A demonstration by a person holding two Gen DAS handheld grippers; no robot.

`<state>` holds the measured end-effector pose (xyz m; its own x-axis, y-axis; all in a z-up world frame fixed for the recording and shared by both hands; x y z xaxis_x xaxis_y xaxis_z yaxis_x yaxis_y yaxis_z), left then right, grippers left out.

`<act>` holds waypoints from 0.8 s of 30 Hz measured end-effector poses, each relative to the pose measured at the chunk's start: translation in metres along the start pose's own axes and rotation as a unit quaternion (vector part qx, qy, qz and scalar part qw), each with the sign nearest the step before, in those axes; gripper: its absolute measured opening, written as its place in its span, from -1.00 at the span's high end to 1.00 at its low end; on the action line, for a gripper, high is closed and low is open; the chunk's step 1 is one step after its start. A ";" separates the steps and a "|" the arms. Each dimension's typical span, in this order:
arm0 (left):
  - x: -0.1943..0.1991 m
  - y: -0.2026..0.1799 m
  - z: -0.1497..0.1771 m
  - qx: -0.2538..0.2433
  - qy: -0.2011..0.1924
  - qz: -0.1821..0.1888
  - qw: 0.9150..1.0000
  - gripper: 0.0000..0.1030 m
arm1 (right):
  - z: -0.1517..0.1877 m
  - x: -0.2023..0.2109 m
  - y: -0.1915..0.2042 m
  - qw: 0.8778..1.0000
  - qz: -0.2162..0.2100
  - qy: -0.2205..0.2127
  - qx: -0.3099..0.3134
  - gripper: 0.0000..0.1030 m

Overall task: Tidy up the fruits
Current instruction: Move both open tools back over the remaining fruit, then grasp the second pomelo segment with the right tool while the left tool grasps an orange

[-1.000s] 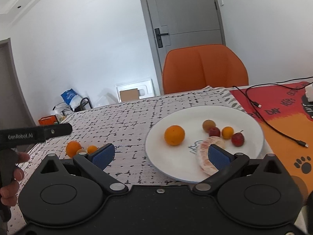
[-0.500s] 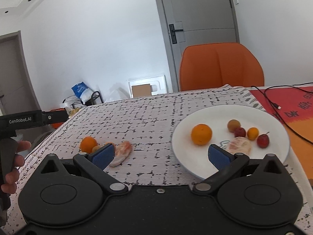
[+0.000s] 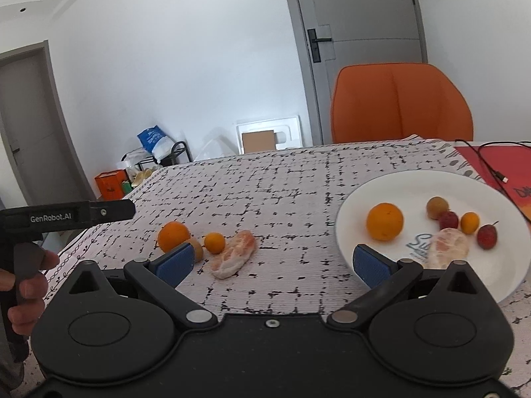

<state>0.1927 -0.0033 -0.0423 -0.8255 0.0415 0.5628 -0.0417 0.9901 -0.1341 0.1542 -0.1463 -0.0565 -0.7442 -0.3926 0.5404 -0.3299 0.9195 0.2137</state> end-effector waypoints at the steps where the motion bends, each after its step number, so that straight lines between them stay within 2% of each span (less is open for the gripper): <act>1: -0.001 0.000 0.002 0.001 0.001 0.001 1.000 -0.90 | 0.000 -0.002 0.002 1.000 -0.001 0.002 0.001 -1.00; 6: -0.008 0.002 0.005 0.001 0.010 0.009 1.000 -0.71 | 0.002 -0.011 0.008 1.000 -0.007 0.009 0.006 -0.98; 8: -0.012 0.001 0.006 0.001 0.014 0.012 1.000 -0.57 | 0.001 -0.015 0.010 1.000 -0.010 0.012 0.007 -0.96; 14: -0.024 0.001 0.009 0.011 0.026 0.015 1.000 -0.35 | 0.002 -0.033 0.017 0.999 -0.023 0.033 0.009 -0.63; 24: -0.041 -0.002 0.015 0.010 0.043 0.019 0.999 -0.16 | 0.005 -0.059 0.026 0.997 -0.039 0.064 0.011 -0.19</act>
<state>0.2183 -0.0088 -0.0775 -0.7748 0.0910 0.6256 -0.0236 0.9847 -0.1725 0.1864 -0.0993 -0.0871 -0.6358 -0.4567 0.6223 -0.3987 0.8846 0.2418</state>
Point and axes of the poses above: each gripper's, at about its wrist camera, not at the fingertips, and x roughly against the way its jaws point, y to its left, z to its underside, the point moved 8 cm from there along -x, roughly the way its jaws point, and after that the axes turned 6 degrees about y, right-handed, at the moved point
